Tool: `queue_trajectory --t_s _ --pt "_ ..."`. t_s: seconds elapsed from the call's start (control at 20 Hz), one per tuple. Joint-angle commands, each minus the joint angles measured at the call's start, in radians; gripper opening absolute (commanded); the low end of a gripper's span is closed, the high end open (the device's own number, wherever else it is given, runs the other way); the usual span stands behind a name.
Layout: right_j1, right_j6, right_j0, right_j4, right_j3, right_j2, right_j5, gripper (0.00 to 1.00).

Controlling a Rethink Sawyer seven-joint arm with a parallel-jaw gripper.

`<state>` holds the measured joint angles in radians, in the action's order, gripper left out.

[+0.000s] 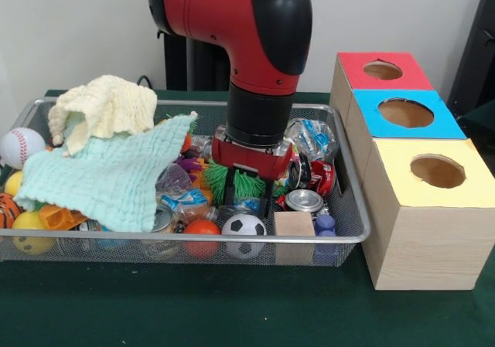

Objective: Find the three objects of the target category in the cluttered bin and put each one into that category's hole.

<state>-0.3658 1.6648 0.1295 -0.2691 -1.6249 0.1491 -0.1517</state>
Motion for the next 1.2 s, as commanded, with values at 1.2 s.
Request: queue_trajectory --t_s 1.2 --pt "-0.145 0.150 0.020 0.004 -0.087 -0.071 -0.116 0.00"
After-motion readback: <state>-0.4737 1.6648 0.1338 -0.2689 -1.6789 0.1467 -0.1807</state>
